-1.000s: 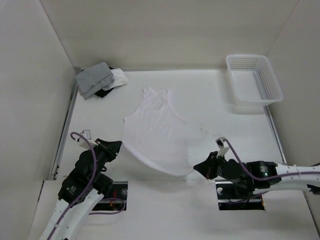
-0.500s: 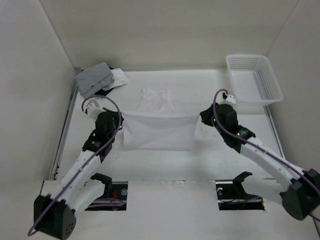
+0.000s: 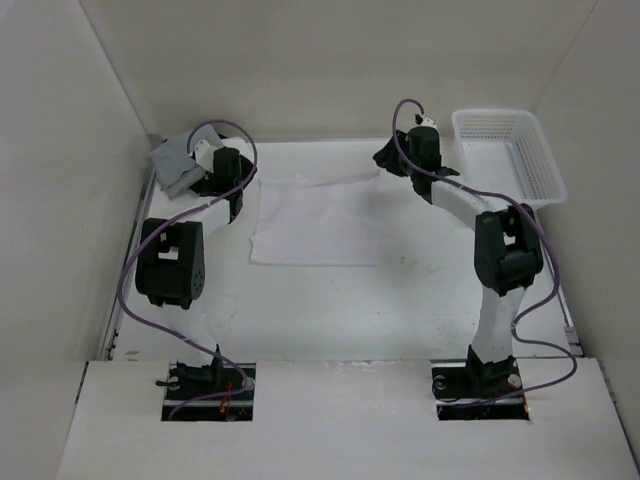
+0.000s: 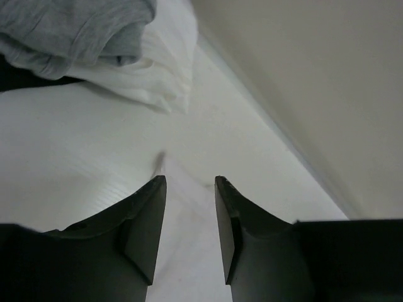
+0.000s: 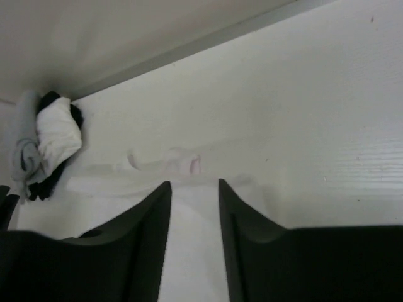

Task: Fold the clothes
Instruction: Fold the tank top

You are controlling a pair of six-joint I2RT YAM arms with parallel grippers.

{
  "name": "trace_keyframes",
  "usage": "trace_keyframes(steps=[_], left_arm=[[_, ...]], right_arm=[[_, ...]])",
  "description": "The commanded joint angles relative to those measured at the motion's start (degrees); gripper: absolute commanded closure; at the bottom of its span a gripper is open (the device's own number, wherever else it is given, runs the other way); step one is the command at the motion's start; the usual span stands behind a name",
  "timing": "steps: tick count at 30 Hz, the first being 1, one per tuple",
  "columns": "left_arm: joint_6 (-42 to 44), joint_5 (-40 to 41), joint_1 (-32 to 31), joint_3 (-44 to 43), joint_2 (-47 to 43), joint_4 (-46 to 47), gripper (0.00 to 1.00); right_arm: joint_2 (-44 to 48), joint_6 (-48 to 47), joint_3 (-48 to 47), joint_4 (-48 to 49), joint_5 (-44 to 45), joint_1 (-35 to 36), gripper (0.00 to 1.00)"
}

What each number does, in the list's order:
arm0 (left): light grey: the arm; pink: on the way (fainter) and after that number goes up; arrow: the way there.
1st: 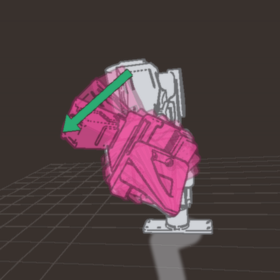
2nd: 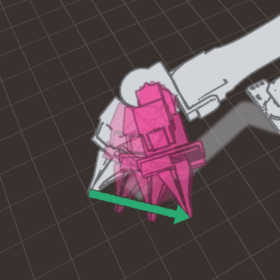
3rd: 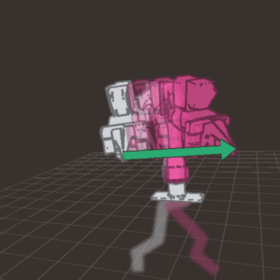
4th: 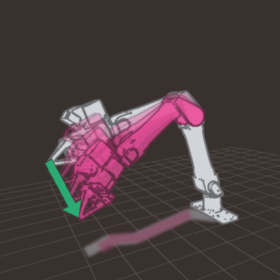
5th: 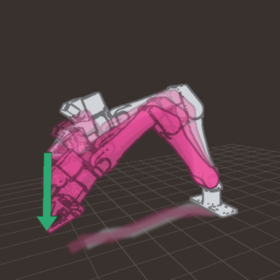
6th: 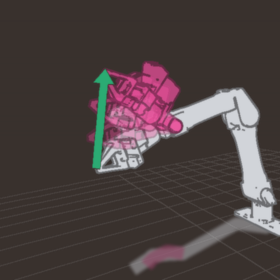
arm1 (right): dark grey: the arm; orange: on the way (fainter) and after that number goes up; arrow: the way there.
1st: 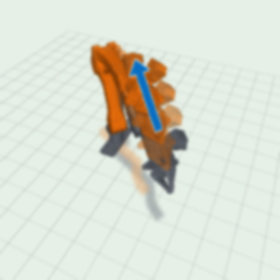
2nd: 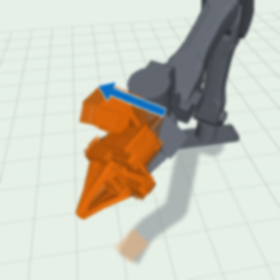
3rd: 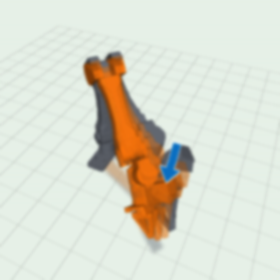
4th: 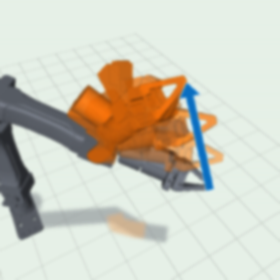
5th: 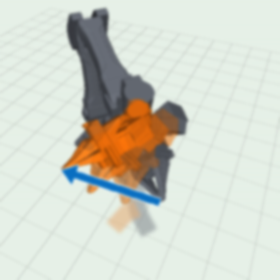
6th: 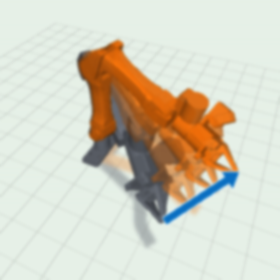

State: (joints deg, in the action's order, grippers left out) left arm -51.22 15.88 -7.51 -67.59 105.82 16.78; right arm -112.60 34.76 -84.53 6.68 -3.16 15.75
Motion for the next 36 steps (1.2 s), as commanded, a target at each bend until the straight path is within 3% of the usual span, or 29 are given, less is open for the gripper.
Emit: trace_keyframes(steps=[1, 6, 9, 10, 12, 14, 19, 22, 29, 36], left_arm=[[0.42, -2.35, 0.61, -0.45, -2.80, 0.80, 0.64], [0.69, 2.13, -3.60, 18.24, -20.00, 5.63, 0.68], [-0.54, 2.76, -6.94, 31.34, -29.68, 6.17, 0.70], [-0.37, 2.06, -7.64, 35.04, -32.14, 5.38, 0.71], [-0.63, -0.48, -7.30, 41.63, -36.63, 1.96, 0.72], [-0.98, -3.73, -6.08, 46.22, -39.19, -0.07, 0.71], [-3.09, -10.16, -1.95, 52.82, -40.61, 0.88, 0.64], [-3.18, -12.09, -0.54, 52.92, -38.16, 4.31, 0.60], [-4.32, -14.12, 0.79, 52.39, -31.03, 8.53, 0.67], [-4.50, -13.51, 1.40, 52.91, -30.76, 9.86, 0.83]], right_arm=[[-1.49, -0.05, -3.02, -1.14, -1.42, 0.38, 0.52], [9.73, 1.88, 15.13, 3.41, 3.67, 3.18, 0.50], [17.92, 4.96, 30.18, 10.62, 5.53, 6.35, 0.75], [20.11, 5.92, 34.57, 12.46, 5.79, 7.57, 0.89], [22.67, 6.89, 40.56, 13.62, 5.45, 9.60, 0.99], [24.78, 8.12, 44.79, 14.06, 5.97, 11.01, 0.97], [28.83, 10.15, 51.83, 15.21, 8.96, 12.33, 0.71], [30.24, 11.11, 53.85, 15.56, 9.31, 12.33, 0.63], [30.15, 14.54, 56.41, 17.05, 8.87, 12.07, 0.60], [28.05, 15.51, 54.65, 14.50, 7.64, 12.07, 0.59]])
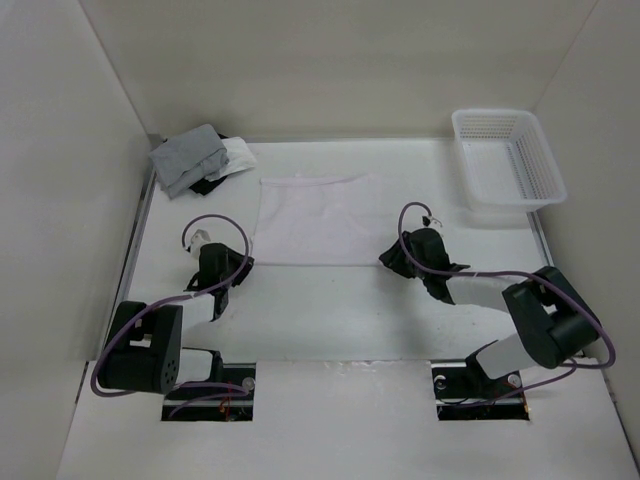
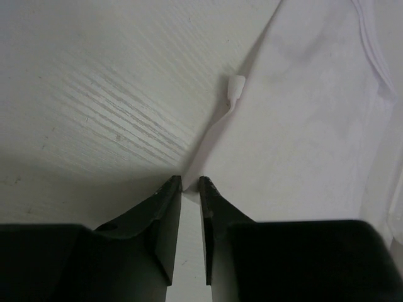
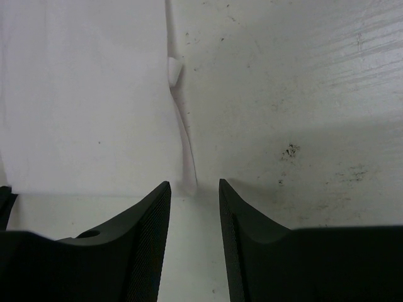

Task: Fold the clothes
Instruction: Fold the tank top

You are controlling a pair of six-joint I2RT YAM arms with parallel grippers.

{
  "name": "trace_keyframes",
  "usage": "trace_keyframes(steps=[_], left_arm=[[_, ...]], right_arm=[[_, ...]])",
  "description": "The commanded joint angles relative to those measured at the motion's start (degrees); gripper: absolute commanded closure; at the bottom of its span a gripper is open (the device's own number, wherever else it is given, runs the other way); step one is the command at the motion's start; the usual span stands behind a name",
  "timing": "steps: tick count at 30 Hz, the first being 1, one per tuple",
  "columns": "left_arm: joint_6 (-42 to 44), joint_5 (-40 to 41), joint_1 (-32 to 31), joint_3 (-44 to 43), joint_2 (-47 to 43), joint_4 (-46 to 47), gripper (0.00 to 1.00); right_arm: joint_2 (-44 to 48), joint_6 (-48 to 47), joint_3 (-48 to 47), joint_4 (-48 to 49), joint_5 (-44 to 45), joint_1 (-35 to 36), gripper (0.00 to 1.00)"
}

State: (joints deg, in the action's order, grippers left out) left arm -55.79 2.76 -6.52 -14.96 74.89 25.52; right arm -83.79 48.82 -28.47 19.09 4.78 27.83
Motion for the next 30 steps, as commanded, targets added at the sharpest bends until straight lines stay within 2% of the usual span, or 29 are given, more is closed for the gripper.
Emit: trace_keyframes(steps=[1, 7, 20, 30], left_arm=[[0.07, -0.39, 0.68, 0.28, 0.25, 1.11, 0.86], [0.07, -0.39, 1.74, 1.07, -0.45, 1.38, 0.94], [0.33, -0.48, 1.12, 1.51, -0.27, 2.87, 0.97], [0.33, -1.01, 1.47, 2.13, -1.41, 3.13, 1.00]], right_arm=[[-0.94, 1.63, -1.50, 2.09, -0.82, -0.02, 0.59], [-2.60, 3.30, -1.50, 2.35, -1.61, 0.24, 0.59], [-5.42, 6.38, -1.06, 4.37, -5.30, 0.24, 0.68], [-5.95, 6.64, -0.19, 8.24, -5.22, -0.02, 0.91]])
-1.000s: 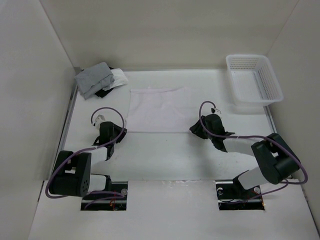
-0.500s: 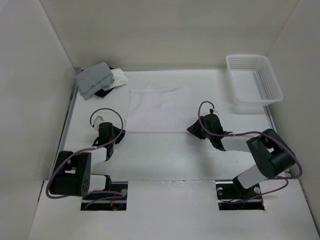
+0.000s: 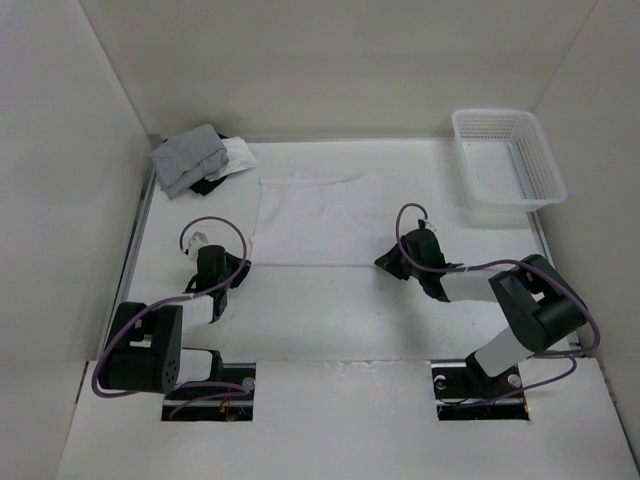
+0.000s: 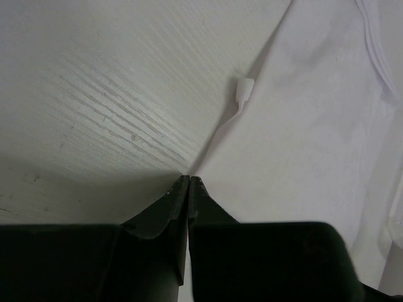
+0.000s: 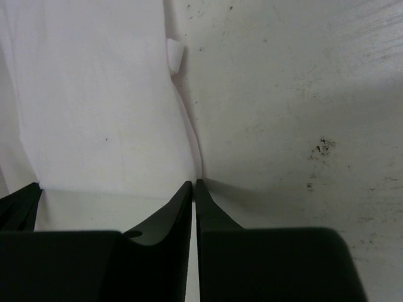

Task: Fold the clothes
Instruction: Fold the tank top

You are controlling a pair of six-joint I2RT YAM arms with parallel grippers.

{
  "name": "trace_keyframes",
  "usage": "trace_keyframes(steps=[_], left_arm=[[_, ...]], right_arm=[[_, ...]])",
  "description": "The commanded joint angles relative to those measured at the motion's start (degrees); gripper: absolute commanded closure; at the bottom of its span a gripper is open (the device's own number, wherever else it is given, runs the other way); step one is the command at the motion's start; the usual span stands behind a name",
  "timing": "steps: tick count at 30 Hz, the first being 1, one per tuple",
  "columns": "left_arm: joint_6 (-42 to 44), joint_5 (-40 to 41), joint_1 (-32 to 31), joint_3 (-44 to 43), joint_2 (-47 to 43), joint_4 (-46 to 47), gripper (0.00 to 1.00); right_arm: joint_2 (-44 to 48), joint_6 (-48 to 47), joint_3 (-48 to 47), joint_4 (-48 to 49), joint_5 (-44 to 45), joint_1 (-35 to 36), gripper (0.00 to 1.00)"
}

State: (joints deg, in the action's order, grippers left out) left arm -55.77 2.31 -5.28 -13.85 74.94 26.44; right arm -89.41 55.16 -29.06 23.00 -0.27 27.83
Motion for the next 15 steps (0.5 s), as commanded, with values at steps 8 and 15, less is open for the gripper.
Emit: trace_keyframes(steps=[8, 15], left_arm=[[-0.39, -1.69, -0.83, 1.11, -11.81, -2.16, 1.00], [-0.13, -2.40, -1.53, -6.52, -43.60, -27.44, 1.00]], right_arm=[[9.31, -2.77, 2.69, 2.76, 3.08, 1.38, 0.98], [37.85, -8.65, -0.11, -21.46, 14.57, 11.12, 0.99]])
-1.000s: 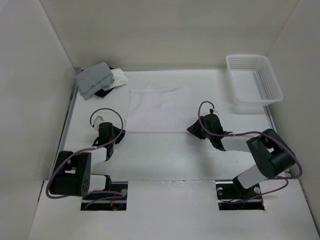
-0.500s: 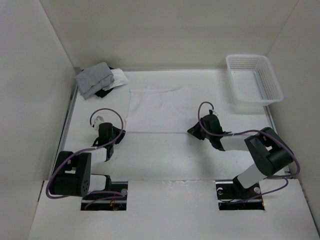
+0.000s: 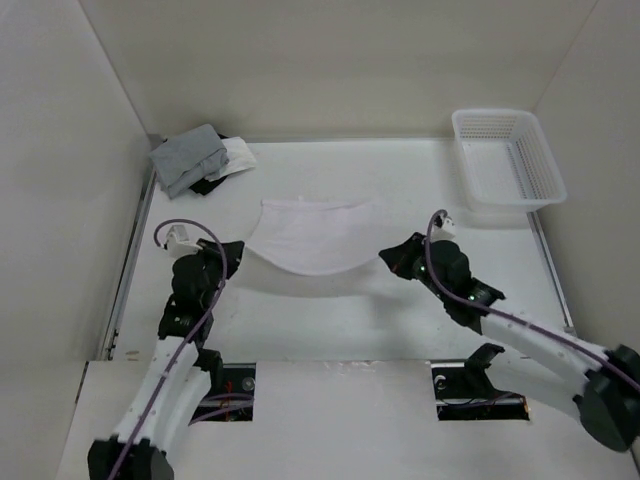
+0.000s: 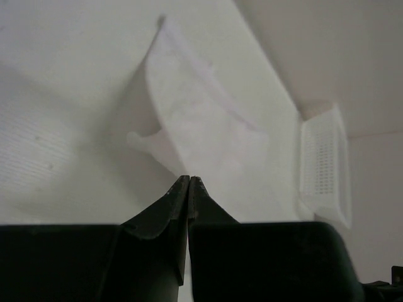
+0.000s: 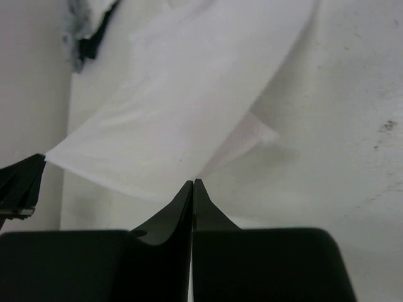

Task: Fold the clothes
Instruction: Fold the tank top

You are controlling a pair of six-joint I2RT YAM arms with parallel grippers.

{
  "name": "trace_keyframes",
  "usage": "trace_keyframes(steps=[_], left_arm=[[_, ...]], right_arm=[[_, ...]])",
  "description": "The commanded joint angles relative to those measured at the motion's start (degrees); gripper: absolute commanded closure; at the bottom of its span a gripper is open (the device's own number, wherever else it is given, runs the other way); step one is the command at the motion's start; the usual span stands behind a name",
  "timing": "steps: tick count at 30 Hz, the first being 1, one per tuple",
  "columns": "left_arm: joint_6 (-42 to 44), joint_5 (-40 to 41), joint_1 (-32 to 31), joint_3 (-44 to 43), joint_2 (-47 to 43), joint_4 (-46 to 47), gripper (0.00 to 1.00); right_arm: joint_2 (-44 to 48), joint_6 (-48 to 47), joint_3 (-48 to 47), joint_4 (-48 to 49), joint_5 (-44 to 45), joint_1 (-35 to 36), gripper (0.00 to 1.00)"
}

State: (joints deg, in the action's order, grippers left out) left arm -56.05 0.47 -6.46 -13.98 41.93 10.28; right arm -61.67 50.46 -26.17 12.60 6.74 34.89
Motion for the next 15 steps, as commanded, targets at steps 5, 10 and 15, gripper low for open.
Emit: trace_keyframes(steps=[5, 10, 15], left_arm=[[4.28, 0.76, -1.67, -21.94, -23.12, -26.35, 1.00], [5.16, 2.08, -4.21, -31.01, -23.65, -28.39, 1.00], [4.73, 3.31, -4.75, -28.93, -19.88, -26.29, 1.00]], right_arm=[[27.72, -6.59, -14.14, -32.34, 21.62, 16.10, 0.99], [30.82, -8.53, -25.92, -40.98, 34.80, 29.90, 0.99], [26.79, -13.53, -29.90, -39.24, 35.73, 30.30, 0.98]])
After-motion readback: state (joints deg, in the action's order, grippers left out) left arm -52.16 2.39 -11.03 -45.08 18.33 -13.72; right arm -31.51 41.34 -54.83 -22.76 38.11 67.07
